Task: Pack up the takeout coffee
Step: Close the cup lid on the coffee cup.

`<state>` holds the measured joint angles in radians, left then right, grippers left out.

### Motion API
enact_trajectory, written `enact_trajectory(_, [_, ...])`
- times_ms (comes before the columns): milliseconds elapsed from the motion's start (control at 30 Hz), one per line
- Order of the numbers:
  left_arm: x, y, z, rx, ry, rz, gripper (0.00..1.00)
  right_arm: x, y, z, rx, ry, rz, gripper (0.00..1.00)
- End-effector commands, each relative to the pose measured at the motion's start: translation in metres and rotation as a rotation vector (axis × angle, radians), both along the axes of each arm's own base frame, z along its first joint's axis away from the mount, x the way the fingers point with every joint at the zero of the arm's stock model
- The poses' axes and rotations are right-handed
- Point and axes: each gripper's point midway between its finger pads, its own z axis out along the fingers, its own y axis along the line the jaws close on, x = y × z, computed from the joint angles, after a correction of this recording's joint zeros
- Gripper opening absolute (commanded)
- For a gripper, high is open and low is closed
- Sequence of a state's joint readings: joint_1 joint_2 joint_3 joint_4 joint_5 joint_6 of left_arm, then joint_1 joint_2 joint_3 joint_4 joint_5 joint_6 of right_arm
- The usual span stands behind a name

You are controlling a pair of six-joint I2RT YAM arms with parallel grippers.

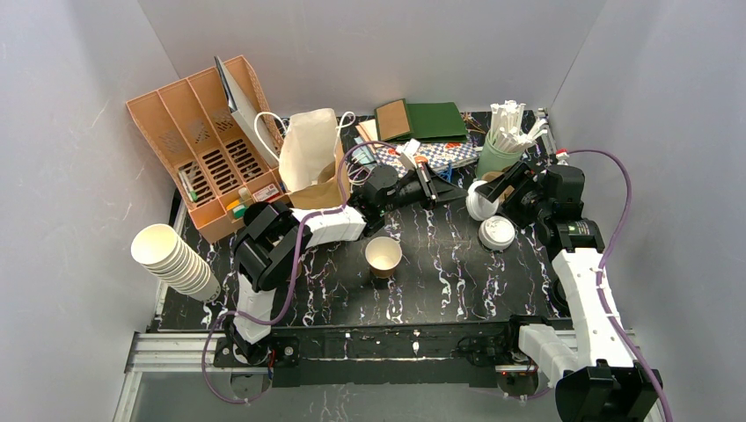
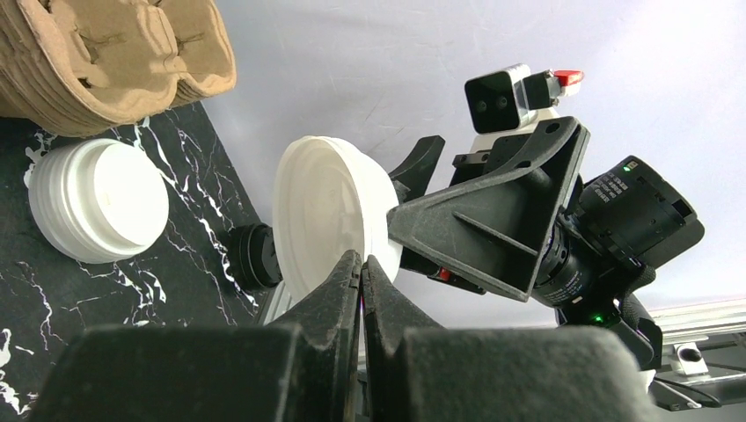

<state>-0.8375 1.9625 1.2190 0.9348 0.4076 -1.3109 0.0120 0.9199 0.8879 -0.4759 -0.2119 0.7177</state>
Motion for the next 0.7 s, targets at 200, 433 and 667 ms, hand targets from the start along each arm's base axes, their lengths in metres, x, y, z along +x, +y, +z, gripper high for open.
enact_trajectory(200, [0.016, 0.009, -0.008, 0.01, -0.007, 0.038, 0.0, 0.001, -0.002, 0.028, -0.017, -0.07, 0.003, 0.75])
enact_trajectory(433, [0.01, 0.007, -0.001, -0.006, -0.026, 0.005, 0.13, 0.003, -0.002, 0.024, -0.015, -0.058, 0.007, 0.77])
enact_trajectory(667, [0.004, 0.009, 0.018, -0.042, -0.044, -0.01, 0.26, 0.005, 0.004, 0.024, 0.011, -0.064, 0.027, 0.76])
